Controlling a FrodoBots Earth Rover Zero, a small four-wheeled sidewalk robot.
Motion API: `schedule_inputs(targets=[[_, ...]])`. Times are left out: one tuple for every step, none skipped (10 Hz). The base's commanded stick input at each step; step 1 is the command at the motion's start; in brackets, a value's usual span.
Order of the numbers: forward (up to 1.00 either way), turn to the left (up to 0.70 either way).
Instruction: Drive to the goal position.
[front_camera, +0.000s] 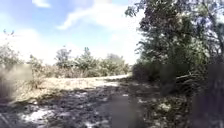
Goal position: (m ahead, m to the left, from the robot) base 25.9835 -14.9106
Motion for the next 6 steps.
schedule_inputs(targets=[[0.85, 0.34], [0.85, 0.34], [0.85, 0.34], [0.85, 0.02], [0.85, 0.0], [0.85, 0.0]])
